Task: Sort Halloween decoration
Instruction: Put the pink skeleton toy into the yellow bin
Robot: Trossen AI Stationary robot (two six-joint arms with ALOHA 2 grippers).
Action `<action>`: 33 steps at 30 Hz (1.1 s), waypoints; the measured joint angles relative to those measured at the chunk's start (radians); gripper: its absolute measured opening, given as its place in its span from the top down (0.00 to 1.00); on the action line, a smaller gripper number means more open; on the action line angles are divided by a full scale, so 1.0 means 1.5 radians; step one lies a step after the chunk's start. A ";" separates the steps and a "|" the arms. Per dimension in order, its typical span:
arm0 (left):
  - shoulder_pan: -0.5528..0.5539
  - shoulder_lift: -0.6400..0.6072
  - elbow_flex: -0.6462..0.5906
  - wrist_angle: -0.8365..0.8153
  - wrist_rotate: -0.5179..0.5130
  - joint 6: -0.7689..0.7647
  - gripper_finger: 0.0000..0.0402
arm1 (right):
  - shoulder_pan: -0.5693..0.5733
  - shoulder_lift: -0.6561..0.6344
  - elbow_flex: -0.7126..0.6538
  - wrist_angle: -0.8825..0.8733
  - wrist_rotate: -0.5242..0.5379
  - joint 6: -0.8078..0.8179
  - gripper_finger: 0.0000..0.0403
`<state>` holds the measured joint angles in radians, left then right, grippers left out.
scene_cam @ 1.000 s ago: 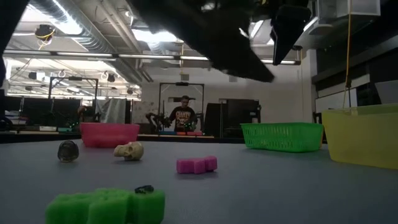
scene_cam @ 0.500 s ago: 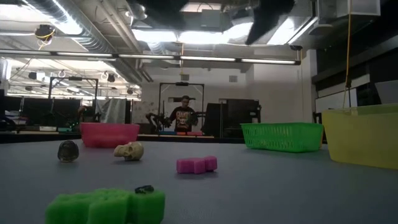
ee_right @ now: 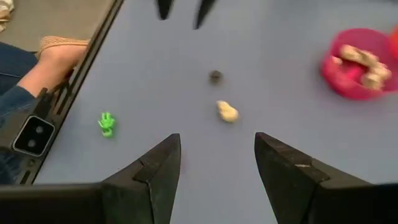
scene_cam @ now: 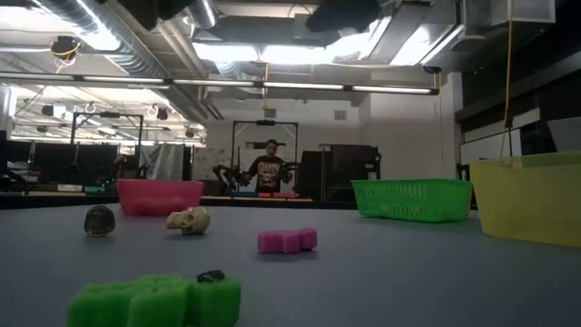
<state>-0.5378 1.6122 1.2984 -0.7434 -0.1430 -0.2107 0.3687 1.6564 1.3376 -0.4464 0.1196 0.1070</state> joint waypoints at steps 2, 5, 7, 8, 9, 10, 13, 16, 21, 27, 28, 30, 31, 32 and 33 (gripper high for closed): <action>-0.008 0.000 0.000 -0.006 -0.001 -0.009 0.62 | 0.016 0.029 0.000 0.034 0.000 0.000 0.49; -0.017 0.000 0.000 -0.007 -0.001 -0.016 0.62 | 0.034 0.078 0.000 0.093 0.000 0.000 0.49; -0.020 0.000 0.000 -0.011 -0.001 -0.015 0.62 | 0.044 0.111 0.000 0.123 -0.001 0.000 0.49; -0.022 0.000 0.000 -0.011 -0.001 -0.016 0.62 | 0.049 0.126 0.000 0.138 0.000 -0.001 0.49; -0.023 0.000 0.000 -0.013 -0.001 -0.016 0.62 | 0.052 0.142 0.000 0.147 -0.001 0.000 0.49; -0.023 0.000 0.000 -0.014 -0.003 -0.016 0.62 | 0.054 0.155 0.000 0.158 -0.005 0.000 0.49; -0.023 0.000 0.000 -0.016 -0.004 -0.016 0.62 | 0.061 0.193 0.000 0.181 -0.005 0.000 0.49; -0.023 0.000 0.000 -0.015 -0.006 -0.016 0.62 | 0.061 0.224 0.000 0.179 -0.005 0.000 0.49; -0.023 0.000 0.000 -0.013 -0.009 -0.016 0.62 | 0.059 0.260 0.000 0.176 -0.005 0.000 0.49; -0.023 0.000 0.000 -0.011 -0.009 -0.016 0.62 | 0.060 0.278 0.000 0.175 0.001 0.000 0.49; -0.023 0.000 0.000 -0.010 -0.009 -0.016 0.62 | 0.060 0.279 0.000 0.174 0.002 0.000 0.49; -0.023 0.000 0.000 -0.011 -0.009 -0.016 0.62 | 0.059 0.280 0.000 0.175 0.008 0.000 0.49; -0.023 0.000 0.000 -0.011 -0.010 -0.016 0.62 | 0.059 0.281 0.000 0.176 0.011 0.000 0.49; -0.023 0.000 0.000 -0.010 -0.014 -0.016 0.62 | 0.059 0.282 0.000 0.177 0.014 0.000 0.49; -0.023 0.000 0.000 -0.010 -0.017 -0.016 0.62 | 0.059 0.283 0.000 0.175 0.016 0.000 0.49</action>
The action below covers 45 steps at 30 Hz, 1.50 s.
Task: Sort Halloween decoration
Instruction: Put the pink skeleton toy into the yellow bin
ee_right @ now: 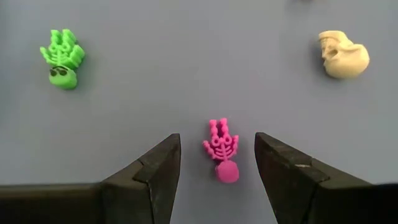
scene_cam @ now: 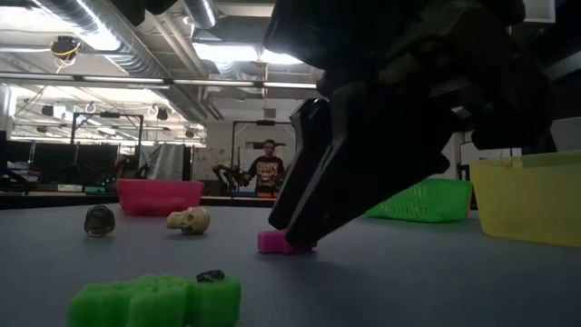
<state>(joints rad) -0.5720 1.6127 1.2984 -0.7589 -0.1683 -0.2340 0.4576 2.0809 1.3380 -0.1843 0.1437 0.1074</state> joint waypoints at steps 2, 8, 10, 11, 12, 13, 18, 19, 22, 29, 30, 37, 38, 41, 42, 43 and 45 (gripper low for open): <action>0.000 0.000 0.000 0.000 -0.003 0.000 0.62 | 0.000 0.001 0.000 -0.002 0.000 0.000 0.49; 0.000 0.000 0.000 0.001 -0.004 0.000 0.62 | 0.000 0.017 0.001 0.005 0.002 0.003 0.49; 0.000 0.000 0.000 0.003 -0.004 0.000 0.62 | 0.000 0.017 0.001 0.003 0.002 0.011 0.49; 0.000 0.000 0.000 0.003 -0.004 0.000 0.62 | 0.000 0.020 0.001 0.004 0.002 0.014 0.49; 0.000 0.000 0.000 0.003 -0.004 0.000 0.62 | 0.000 0.021 0.001 0.005 0.002 0.015 0.49; 0.000 0.000 0.000 0.003 -0.004 0.000 0.62 | 0.000 0.021 0.001 0.005 0.002 0.015 0.49; 0.000 0.000 0.000 0.005 -0.004 0.000 0.62 | 0.000 0.022 0.001 0.005 0.001 0.015 0.52; 0.000 0.000 0.000 0.005 -0.004 0.000 0.62 | 0.000 0.022 0.001 0.005 0.001 0.015 0.54; 0.000 0.000 0.000 0.005 -0.004 0.000 0.62 | 0.001 0.022 0.001 0.005 -0.002 0.015 0.63; 0.000 0.000 0.000 0.005 -0.004 0.000 0.62 | 0.002 0.023 0.001 0.005 -0.003 0.014 0.84; 0.000 0.000 0.000 0.005 -0.004 0.000 0.62 | 0.001 0.023 0.001 0.005 -0.003 0.013 0.86; 0.000 0.000 0.000 0.005 -0.004 0.000 0.62 | 0.001 0.020 0.001 -0.001 -0.004 0.012 0.90; 0.000 0.000 0.000 0.005 -0.004 0.000 0.62 | 0.001 0.017 0.001 -0.005 -0.004 0.012 0.89; 0.000 0.000 0.000 0.005 -0.004 0.000 0.62 | -0.001 -0.002 0.002 -0.056 0.003 0.008 0.86; 0.000 0.000 0.000 0.005 -0.004 0.000 0.62 | -0.001 -0.011 0.003 -0.083 0.009 0.004 0.86; 0.000 0.001 0.000 0.006 -0.004 0.000 0.62 | -0.001 -0.020 0.005 -0.102 0.015 -0.004 0.86; 0.000 0.001 0.000 0.006 -0.004 0.000 0.62 | -0.001 -0.042 0.014 -0.149 0.040 -0.007 0.85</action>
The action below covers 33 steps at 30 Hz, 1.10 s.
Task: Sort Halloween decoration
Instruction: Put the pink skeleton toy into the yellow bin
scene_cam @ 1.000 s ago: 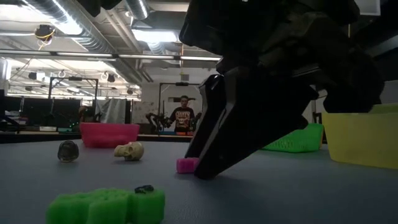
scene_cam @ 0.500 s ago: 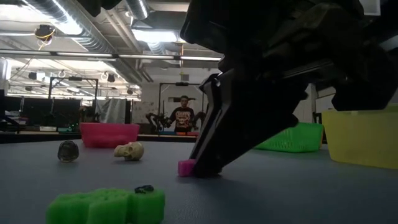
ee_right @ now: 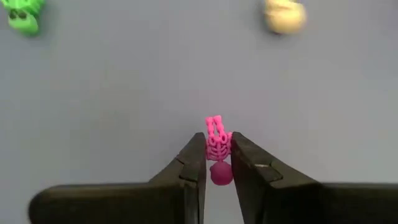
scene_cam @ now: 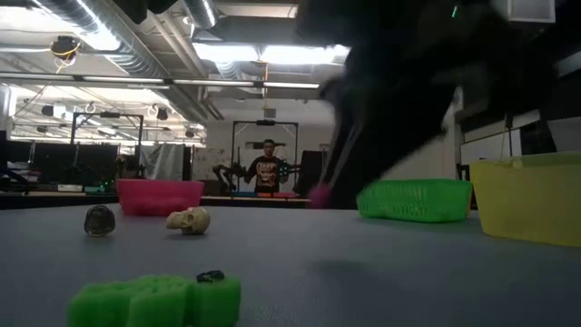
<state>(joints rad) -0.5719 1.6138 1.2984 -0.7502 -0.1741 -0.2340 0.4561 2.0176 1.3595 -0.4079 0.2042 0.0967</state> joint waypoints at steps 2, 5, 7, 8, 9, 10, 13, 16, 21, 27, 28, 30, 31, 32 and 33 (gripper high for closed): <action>0.000 0.000 0.000 0.001 0.000 0.000 0.62 | 0.000 -0.029 0.006 -0.055 0.025 -0.001 0.85; 0.000 0.000 0.000 0.002 0.000 0.000 0.62 | -0.003 -0.072 0.010 -0.128 0.069 -0.003 0.85; 0.000 0.000 0.000 0.003 0.000 0.000 0.62 | -0.008 -0.103 0.010 -0.177 0.100 -0.004 0.85; 0.000 0.000 0.000 0.003 0.000 0.000 0.62 | -0.013 -0.119 0.010 -0.207 0.122 -0.004 0.85; 0.000 0.000 0.000 0.003 0.000 0.000 0.62 | -0.019 -0.134 0.010 -0.240 0.143 -0.003 0.85; 0.000 0.000 0.000 0.003 0.000 0.000 0.62 | -0.027 -0.146 0.010 -0.266 0.167 -0.001 0.85; 0.000 0.000 0.000 0.005 0.000 0.000 0.62 | -0.057 -0.181 0.010 -0.352 0.227 0.003 0.85; 0.000 0.000 0.000 0.006 0.000 0.000 0.62 | -0.101 -0.210 0.010 -0.425 0.265 0.005 0.85; 0.000 0.000 0.000 0.008 0.000 0.000 0.62 | -0.210 -0.232 0.010 -0.511 0.285 0.002 0.85; 0.000 0.000 0.000 0.009 0.000 0.000 0.62 | -0.355 -0.233 -0.004 -0.549 0.274 -0.038 0.85; 0.000 0.000 0.000 0.009 0.000 0.000 0.62 | -0.379 -0.232 -0.010 -0.550 0.264 -0.043 0.85; 0.000 0.000 0.000 0.010 0.000 0.000 0.62 | -0.423 -0.232 -0.016 -0.552 0.240 -0.046 0.85; 0.000 0.000 0.000 0.010 0.000 0.000 0.62 | -0.444 -0.232 -0.019 -0.548 0.227 -0.046 0.85; 0.000 0.000 0.000 0.010 0.000 0.000 0.62 | -0.462 -0.232 -0.022 -0.548 0.211 -0.047 0.85; 0.000 0.000 0.000 0.010 0.000 0.000 0.62 | -0.479 -0.232 -0.025 -0.548 0.194 -0.048 0.85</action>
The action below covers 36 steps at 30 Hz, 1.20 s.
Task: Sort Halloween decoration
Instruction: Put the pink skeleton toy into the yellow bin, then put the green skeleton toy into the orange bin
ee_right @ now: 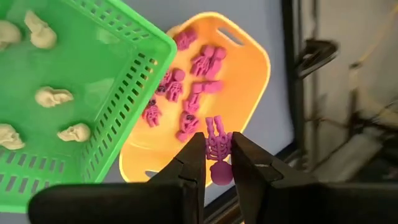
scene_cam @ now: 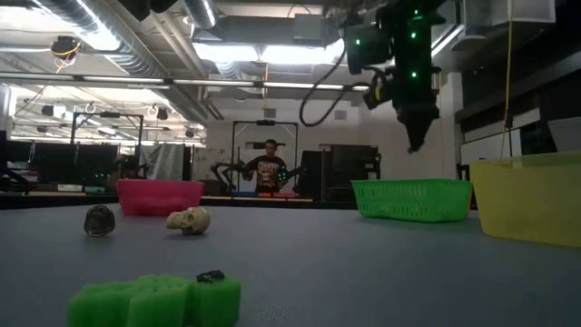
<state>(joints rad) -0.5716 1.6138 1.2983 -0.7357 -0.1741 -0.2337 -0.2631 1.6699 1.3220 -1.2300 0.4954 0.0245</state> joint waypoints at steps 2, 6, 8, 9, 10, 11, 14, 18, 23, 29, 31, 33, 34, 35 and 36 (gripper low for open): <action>0.000 0.000 0.000 0.000 0.000 0.000 0.62 | -0.030 0.000 -0.003 0.005 -0.032 -0.002 0.85; 0.000 0.000 0.000 0.006 0.000 0.000 0.62 | -0.073 0.000 -0.006 0.005 -0.087 -0.002 0.85; 0.000 0.000 0.000 0.018 0.000 0.000 0.62 | -0.086 0.000 -0.006 0.004 -0.103 -0.002 0.85; 0.000 0.000 0.000 0.027 0.000 0.000 0.62 | -0.091 0.000 -0.006 0.005 -0.108 -0.002 0.85; 0.000 0.000 0.000 0.035 0.000 0.000 0.62 | -0.095 0.000 -0.006 0.004 -0.112 -0.002 0.85; 0.000 0.000 0.000 0.044 0.000 0.000 0.62 | -0.098 0.000 -0.006 0.004 -0.115 -0.002 0.85; 0.000 0.000 0.000 0.071 0.000 0.000 0.62 | -0.105 0.000 -0.006 0.005 -0.117 -0.002 0.85; -0.003 0.003 -0.005 0.125 0.000 0.000 0.62 | -0.106 0.000 -0.006 0.005 -0.117 -0.002 0.81; -0.014 0.003 -0.038 0.224 0.003 0.000 0.62 | -0.105 0.000 -0.006 0.006 -0.117 0.008 0.66; -0.037 0.003 -0.097 0.367 -0.008 0.000 0.62 | -0.105 0.000 -0.006 0.006 -0.117 0.014 0.53; -0.045 0.003 -0.122 0.430 -0.032 0.000 0.62 | -0.104 0.000 -0.006 0.006 -0.117 0.014 0.51; -0.055 0.003 -0.145 0.479 -0.054 0.000 0.62 | -0.104 0.000 -0.006 0.006 -0.117 0.014 0.50; -0.060 0.003 -0.156 0.505 -0.066 0.000 0.62 | -0.104 0.000 -0.006 0.006 -0.117 0.015 0.50; -0.064 0.003 -0.168 0.531 -0.076 0.000 0.62 | -0.104 0.000 -0.006 0.006 -0.117 0.015 0.50; -0.069 0.008 -0.179 0.561 -0.087 0.000 0.62 | -0.104 0.000 -0.006 0.006 -0.117 0.015 0.51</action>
<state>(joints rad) -0.6746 1.6258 1.0305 0.1057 -0.3047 -0.2338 -0.4194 1.6699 1.3128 -1.2209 0.3204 0.0463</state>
